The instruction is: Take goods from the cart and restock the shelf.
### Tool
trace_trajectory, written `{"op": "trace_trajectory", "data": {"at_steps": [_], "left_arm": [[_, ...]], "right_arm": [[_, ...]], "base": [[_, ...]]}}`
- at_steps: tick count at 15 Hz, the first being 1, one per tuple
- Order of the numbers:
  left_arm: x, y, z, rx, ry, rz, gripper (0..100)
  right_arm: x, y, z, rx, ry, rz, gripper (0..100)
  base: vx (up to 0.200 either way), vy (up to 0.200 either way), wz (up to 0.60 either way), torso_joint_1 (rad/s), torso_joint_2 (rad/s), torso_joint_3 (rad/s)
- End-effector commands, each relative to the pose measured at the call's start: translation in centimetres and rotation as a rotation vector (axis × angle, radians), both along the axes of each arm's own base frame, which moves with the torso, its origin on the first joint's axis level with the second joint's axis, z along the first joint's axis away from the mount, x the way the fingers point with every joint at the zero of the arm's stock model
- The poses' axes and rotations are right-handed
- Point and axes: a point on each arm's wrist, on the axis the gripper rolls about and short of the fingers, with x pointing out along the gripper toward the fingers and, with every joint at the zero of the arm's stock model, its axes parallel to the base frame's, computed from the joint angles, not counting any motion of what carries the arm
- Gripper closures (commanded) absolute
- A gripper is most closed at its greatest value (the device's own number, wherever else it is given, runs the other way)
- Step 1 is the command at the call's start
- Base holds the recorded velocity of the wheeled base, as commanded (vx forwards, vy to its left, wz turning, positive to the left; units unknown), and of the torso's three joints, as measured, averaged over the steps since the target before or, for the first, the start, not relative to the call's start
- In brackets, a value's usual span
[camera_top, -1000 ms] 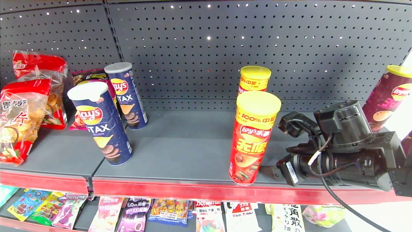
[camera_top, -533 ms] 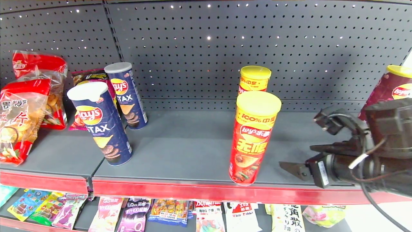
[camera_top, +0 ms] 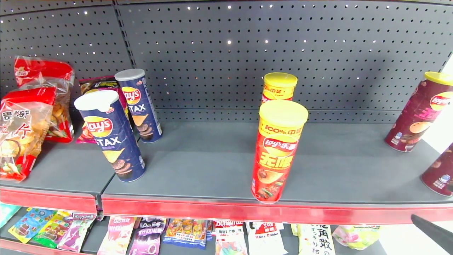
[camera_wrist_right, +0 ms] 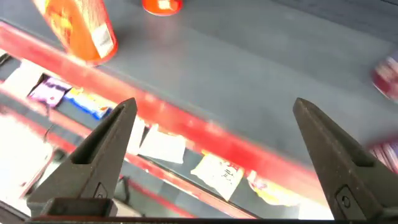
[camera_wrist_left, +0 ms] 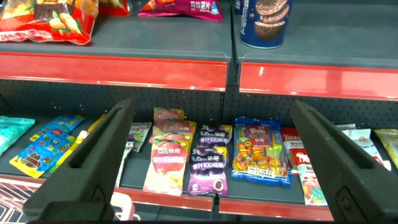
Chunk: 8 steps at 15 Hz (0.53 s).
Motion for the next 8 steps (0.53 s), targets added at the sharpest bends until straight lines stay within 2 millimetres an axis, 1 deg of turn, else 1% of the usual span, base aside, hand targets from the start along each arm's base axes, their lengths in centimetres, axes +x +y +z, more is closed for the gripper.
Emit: {"op": "trace_trajectory", "data": {"at_steps": [1, 3, 4, 5, 7, 8], "left_arm": [[0.0, 0.0, 0.0, 0.0, 0.0, 0.001, 0], [0.0, 0.0, 0.0, 0.0, 0.0, 0.001, 0], [0.0, 0.0, 0.0, 0.0, 0.0, 0.001, 0], [0.0, 0.0, 0.0, 0.0, 0.0, 0.0, 0], [0.0, 0.0, 0.0, 0.0, 0.0, 0.001, 0], [0.0, 0.0, 0.0, 0.0, 0.0, 0.001, 0]], "right_arm": [[-4.9, -0.7, -4.5, 0.012, -0.15, -0.075, 0], [-6.1, -0.7, -7.4, 0.008, -0.187, -0.133, 0], [-6.3, -0.8, -8.6, 0.008, -0.195, -0.172, 0], [-6.8, -1.0, -9.7, 0.015, -0.233, -0.256, 0], [-7.1, -1.2, -9.7, 0.109, -0.258, -0.371, 0], [-7.3, -1.2, -9.8, 0.166, -0.272, -0.381, 0]], "base": [[0.0, 0.0, 0.0, 0.0, 0.0, 0.0], [0.0, 0.0, 0.0, 0.0, 0.0, 0.0], [0.0, 0.0, 0.0, 0.0, 0.0, 0.0], [0.0, 0.0, 0.0, 0.0, 0.0, 0.0], [0.0, 0.0, 0.0, 0.0, 0.0, 0.0], [0.0, 0.0, 0.0, 0.0, 0.0, 0.0]]}}
